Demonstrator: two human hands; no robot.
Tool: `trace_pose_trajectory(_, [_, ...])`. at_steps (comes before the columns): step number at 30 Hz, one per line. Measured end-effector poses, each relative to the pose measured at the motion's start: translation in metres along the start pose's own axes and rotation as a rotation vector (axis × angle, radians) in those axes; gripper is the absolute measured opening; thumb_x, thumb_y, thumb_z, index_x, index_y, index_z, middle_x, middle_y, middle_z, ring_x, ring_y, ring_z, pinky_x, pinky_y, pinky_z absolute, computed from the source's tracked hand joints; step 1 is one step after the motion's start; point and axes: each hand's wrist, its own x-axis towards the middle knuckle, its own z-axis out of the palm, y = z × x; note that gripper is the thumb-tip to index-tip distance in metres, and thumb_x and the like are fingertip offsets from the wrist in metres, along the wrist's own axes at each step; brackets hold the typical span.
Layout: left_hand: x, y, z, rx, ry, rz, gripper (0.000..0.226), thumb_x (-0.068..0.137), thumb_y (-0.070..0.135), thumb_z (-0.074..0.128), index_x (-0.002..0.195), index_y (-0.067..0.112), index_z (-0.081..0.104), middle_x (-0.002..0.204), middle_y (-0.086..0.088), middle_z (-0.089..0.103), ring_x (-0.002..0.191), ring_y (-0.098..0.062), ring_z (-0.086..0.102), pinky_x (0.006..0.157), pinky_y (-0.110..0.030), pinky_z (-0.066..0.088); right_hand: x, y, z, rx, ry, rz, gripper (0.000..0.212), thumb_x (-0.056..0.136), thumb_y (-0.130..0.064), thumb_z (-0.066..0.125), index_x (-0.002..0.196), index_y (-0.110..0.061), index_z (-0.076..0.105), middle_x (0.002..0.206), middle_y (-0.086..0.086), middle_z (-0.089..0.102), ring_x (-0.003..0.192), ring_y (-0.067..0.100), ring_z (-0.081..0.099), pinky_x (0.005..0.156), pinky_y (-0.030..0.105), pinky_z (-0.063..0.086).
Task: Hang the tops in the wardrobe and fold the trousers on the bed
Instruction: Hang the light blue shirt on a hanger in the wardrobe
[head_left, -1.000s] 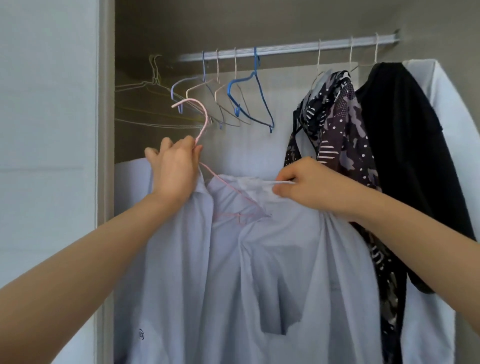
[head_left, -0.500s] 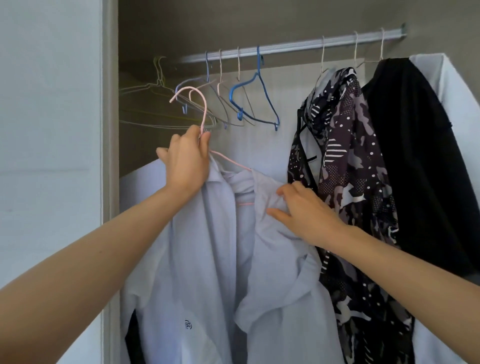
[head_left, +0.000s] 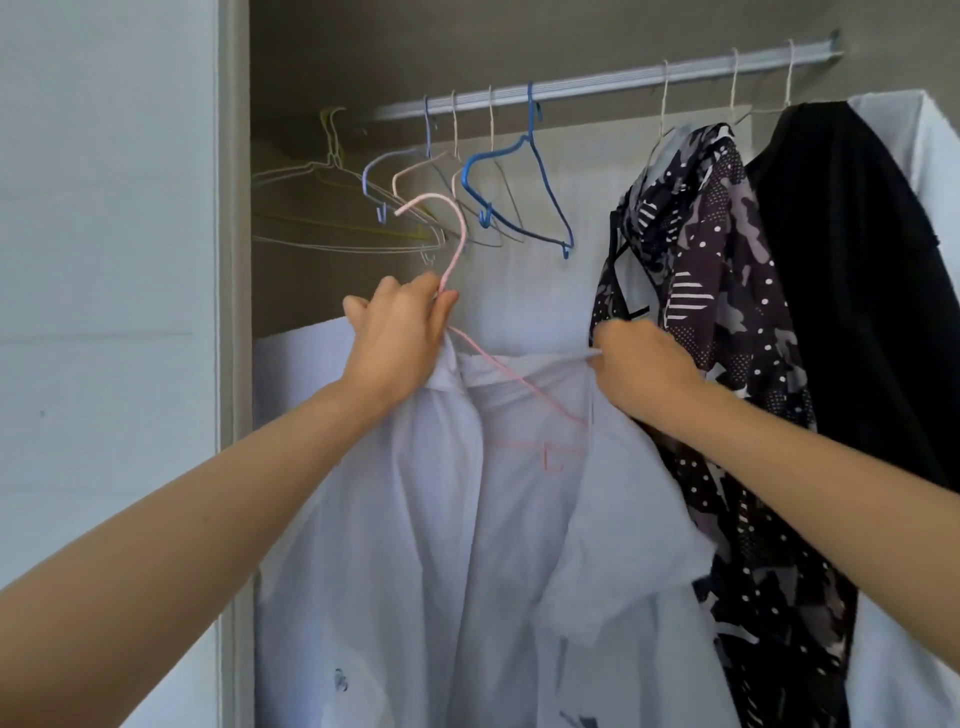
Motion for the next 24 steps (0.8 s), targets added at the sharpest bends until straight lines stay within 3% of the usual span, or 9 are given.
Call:
trace_pose_trajectory(3, [-0.01, 0.009, 0.008, -0.066, -0.119, 0.07, 0.028, 0.103, 0.035, 0.042, 0.077, 0.025, 0.043, 0.062, 0.011, 0.038, 0.09, -0.031, 0.05, 0.07, -0.035, 0.016, 0.022, -0.012, -0.009, 0.169, 0.006, -0.052, 0.012, 0.093, -0.004, 0.05, 0.084, 0.0, 0.055, 0.088, 0.018, 0.06, 0.082, 0.035, 0.062, 0.068, 0.037, 0.053])
trace_pose_trajectory(5, [-0.016, 0.016, 0.016, -0.084, -0.139, 0.083, 0.029, 0.103, 0.036, 0.043, 0.075, 0.024, 0.041, 0.06, 0.011, 0.037, 0.091, -0.03, 0.051, 0.069, -0.035, 0.016, 0.031, -0.03, -0.013, 0.424, -0.045, -0.071, 0.013, 0.095, -0.003, 0.048, 0.092, -0.001, 0.06, 0.088, 0.019, 0.063, 0.074, 0.033, 0.068, 0.063, 0.037, 0.058])
trace_pose_trajectory(8, [-0.021, 0.014, 0.02, -0.131, -0.096, -0.002, 0.033, 0.103, 0.034, 0.043, 0.071, 0.023, 0.039, 0.061, 0.009, 0.039, 0.083, -0.03, 0.047, 0.069, -0.035, 0.016, 0.028, -0.045, -0.008, 0.854, -0.292, -0.054, 0.018, 0.096, -0.016, 0.056, 0.114, -0.013, 0.054, 0.092, 0.015, 0.065, 0.069, 0.023, 0.07, 0.06, 0.031, 0.058])
trace_pose_trajectory(10, [-0.02, 0.004, 0.017, -0.184, -0.043, -0.128, 0.038, 0.102, 0.033, 0.044, 0.067, 0.024, 0.035, 0.062, 0.008, 0.041, 0.076, -0.028, 0.041, 0.072, -0.035, 0.02, 0.017, -0.043, 0.001, 0.779, -0.444, -0.15, 0.032, 0.095, -0.037, 0.058, 0.12, -0.018, 0.053, 0.103, 0.004, 0.064, 0.084, 0.011, 0.063, 0.068, 0.021, 0.05])
trace_pose_trajectory(12, [-0.016, -0.009, 0.012, -0.205, 0.012, -0.236, 0.039, 0.102, 0.033, 0.044, 0.065, 0.024, 0.034, 0.062, 0.006, 0.043, 0.074, -0.027, 0.039, 0.076, -0.036, 0.024, 0.007, -0.035, 0.012, 0.717, -0.485, -0.236, 0.038, 0.096, -0.048, 0.051, 0.11, -0.015, 0.063, 0.102, -0.002, 0.064, 0.087, 0.005, 0.056, 0.066, 0.014, 0.042])
trace_pose_trajectory(16, [-0.011, -0.024, 0.005, -0.224, 0.055, -0.357, 0.033, 0.103, 0.034, 0.043, 0.072, 0.02, 0.042, 0.065, 0.006, 0.047, 0.077, -0.027, 0.042, 0.082, -0.037, 0.025, -0.002, -0.014, 0.023, 0.593, -0.355, -0.361, 0.032, 0.097, -0.034, 0.054, 0.078, -0.009, 0.056, 0.067, 0.002, 0.047, 0.063, 0.013, 0.042, 0.057, 0.028, 0.033])
trace_pose_trajectory(21, [-0.009, -0.013, 0.009, -0.346, -0.128, -0.356, 0.039, 0.101, 0.032, 0.048, 0.066, 0.018, 0.037, 0.067, 0.002, 0.046, 0.093, -0.042, 0.055, 0.088, -0.044, 0.041, -0.004, -0.015, 0.023, 0.489, -0.253, -0.449, 0.035, 0.101, -0.025, 0.046, 0.069, -0.013, 0.043, 0.062, -0.002, 0.042, 0.057, 0.011, 0.037, 0.054, 0.024, 0.031])
trace_pose_trajectory(24, [-0.016, 0.007, 0.02, -0.403, -0.267, -0.242, 0.029, 0.092, 0.037, 0.064, 0.078, 0.018, 0.047, 0.076, 0.001, 0.053, 0.095, -0.036, 0.059, 0.088, -0.043, 0.042, 0.002, -0.025, 0.025, 0.431, -0.279, -0.445, 0.039, 0.102, -0.027, 0.043, 0.065, -0.017, 0.037, 0.063, -0.001, 0.043, 0.061, 0.014, 0.039, 0.059, 0.03, 0.03])
